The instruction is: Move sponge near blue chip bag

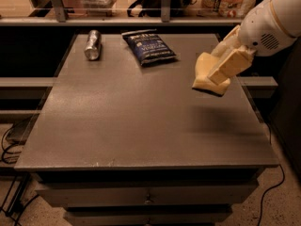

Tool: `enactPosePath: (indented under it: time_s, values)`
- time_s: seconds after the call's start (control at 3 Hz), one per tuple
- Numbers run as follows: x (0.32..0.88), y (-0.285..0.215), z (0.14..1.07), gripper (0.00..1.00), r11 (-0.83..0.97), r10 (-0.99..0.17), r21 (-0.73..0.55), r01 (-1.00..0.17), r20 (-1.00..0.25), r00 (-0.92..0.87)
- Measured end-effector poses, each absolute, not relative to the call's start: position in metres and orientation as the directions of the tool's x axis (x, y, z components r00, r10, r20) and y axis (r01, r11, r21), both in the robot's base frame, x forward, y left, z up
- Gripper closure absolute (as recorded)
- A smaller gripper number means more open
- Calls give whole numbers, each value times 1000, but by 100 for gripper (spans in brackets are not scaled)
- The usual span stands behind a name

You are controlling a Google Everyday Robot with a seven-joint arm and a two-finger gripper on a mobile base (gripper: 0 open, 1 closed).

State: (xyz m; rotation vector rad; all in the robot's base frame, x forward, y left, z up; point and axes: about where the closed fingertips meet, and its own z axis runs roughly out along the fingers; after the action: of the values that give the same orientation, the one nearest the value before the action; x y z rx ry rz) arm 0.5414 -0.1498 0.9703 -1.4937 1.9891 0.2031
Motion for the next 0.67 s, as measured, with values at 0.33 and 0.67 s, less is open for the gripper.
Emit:
enactPosePath:
  time_s: [0.33,0.67]
  values:
    - [541,-150,970,100,344,-809,-244,-907,-567,-154]
    - [551,-148,967,100,419,-765,-229,-879,-610,-206]
